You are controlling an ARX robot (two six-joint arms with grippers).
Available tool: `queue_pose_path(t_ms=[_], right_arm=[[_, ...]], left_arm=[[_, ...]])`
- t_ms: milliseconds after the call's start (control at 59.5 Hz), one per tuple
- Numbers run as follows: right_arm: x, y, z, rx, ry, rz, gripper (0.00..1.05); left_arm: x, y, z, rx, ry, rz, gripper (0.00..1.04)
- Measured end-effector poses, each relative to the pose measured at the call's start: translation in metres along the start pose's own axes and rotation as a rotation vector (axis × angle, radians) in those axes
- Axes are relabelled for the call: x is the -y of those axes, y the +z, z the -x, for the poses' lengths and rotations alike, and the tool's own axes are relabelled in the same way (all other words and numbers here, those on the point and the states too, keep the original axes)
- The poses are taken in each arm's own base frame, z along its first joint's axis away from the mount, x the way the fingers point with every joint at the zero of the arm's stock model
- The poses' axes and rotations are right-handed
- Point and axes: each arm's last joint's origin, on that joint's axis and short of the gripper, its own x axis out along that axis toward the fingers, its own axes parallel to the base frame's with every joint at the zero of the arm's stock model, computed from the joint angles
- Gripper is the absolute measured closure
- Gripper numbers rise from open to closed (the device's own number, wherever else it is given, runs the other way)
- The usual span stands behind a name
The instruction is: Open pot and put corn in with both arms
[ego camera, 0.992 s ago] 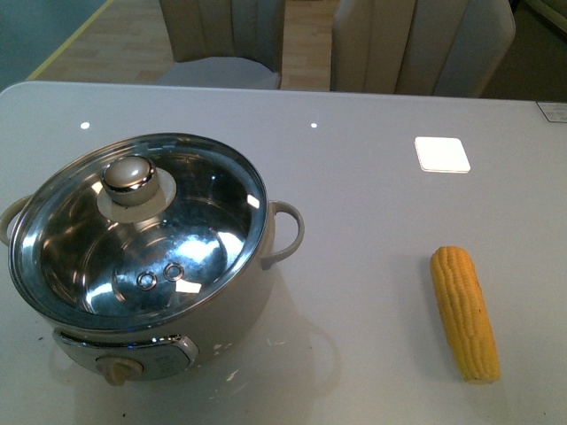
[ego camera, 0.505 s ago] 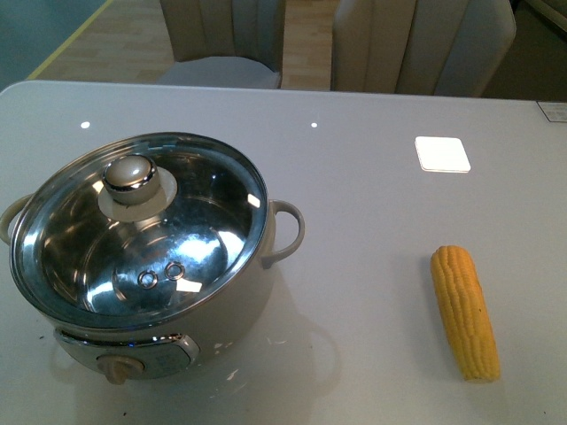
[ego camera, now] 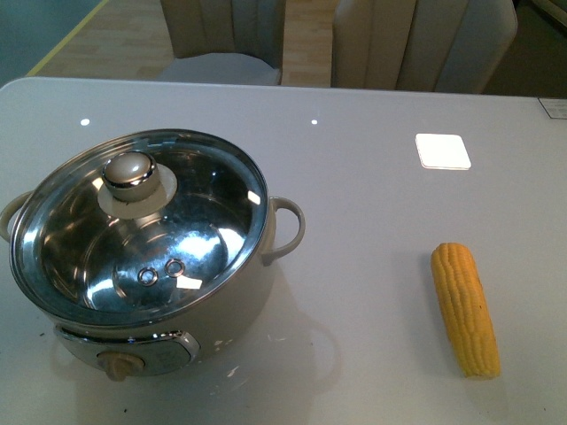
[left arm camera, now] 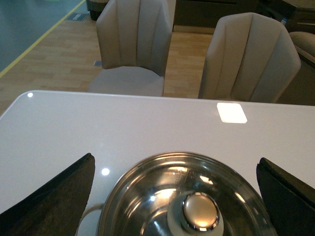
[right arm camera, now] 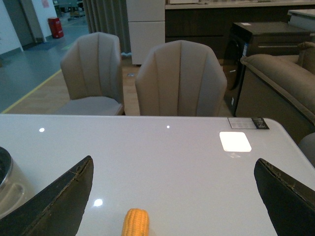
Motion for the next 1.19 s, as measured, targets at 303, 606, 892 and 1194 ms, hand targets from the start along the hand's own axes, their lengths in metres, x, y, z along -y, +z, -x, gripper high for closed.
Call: queue_pose_path(t_ms=[303, 606, 892, 1194], right_arm=[[0.000, 0.000, 0.000, 0.000, 0.000, 0.000, 0.09], [0.000, 0.000, 0.000, 0.000, 0.000, 0.000, 0.09], [0.000, 0.000, 0.000, 0.000, 0.000, 0.000, 0.09], [0.000, 0.000, 0.000, 0.000, 0.000, 0.000, 0.09]], left_arm=[[0.016, -0.042, -0.066, -0.063, -0.041, -0.033, 0.07], [0.030, -0.075, -0.097, -0.139, -0.042, -0.085, 0.07], [0.036, -0.104, -0.105, -0.198, -0.031, -0.099, 0.07], [0.038, -0.111, -0.107, -0.226, -0.020, -0.062, 0.07]])
